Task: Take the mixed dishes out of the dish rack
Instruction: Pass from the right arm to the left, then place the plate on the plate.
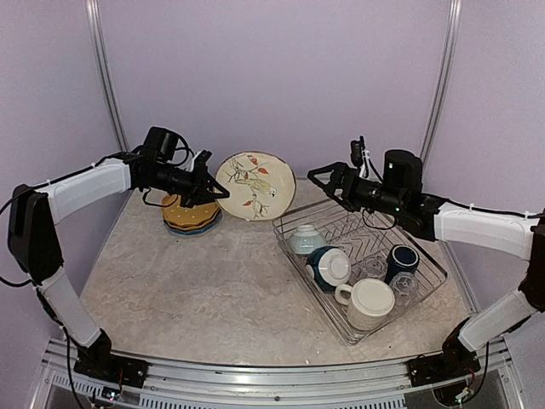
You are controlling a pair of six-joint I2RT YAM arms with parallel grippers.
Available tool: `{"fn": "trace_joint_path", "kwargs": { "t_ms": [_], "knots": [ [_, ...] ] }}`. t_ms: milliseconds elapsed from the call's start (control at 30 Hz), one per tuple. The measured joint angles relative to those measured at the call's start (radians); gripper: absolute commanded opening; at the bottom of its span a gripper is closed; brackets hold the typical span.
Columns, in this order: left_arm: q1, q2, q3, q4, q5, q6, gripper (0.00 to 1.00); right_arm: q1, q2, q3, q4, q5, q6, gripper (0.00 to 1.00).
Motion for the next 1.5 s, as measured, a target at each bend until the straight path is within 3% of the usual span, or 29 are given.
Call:
{"fn": "trace_joint_path", "kwargs": {
  "t_ms": [200,533,1233,1500],
  "knots": [
    [0.144,0.011,0.014,-0.092,-0.121,-0.018,0.0,-0.007,-0.126,0.0,-0.15,0.093,-0.091,0.99],
    [0.366,0.133,0.058,-0.137,-0.18,-0.059,0.0,-0.014,-0.293,0.0,-0.351,0.284,-0.229,1.0],
    [0.474,0.346,0.17,-0.151,-0.175,-0.057,0.0,-0.014,-0.447,-0.019,-0.491,0.415,-0.311,1.0],
    [0.468,0.36,0.178,-0.142,-0.148,-0.047,0.14,-0.014,-0.445,-0.034,-0.501,0.417,-0.311,1.0]
  ]
}}
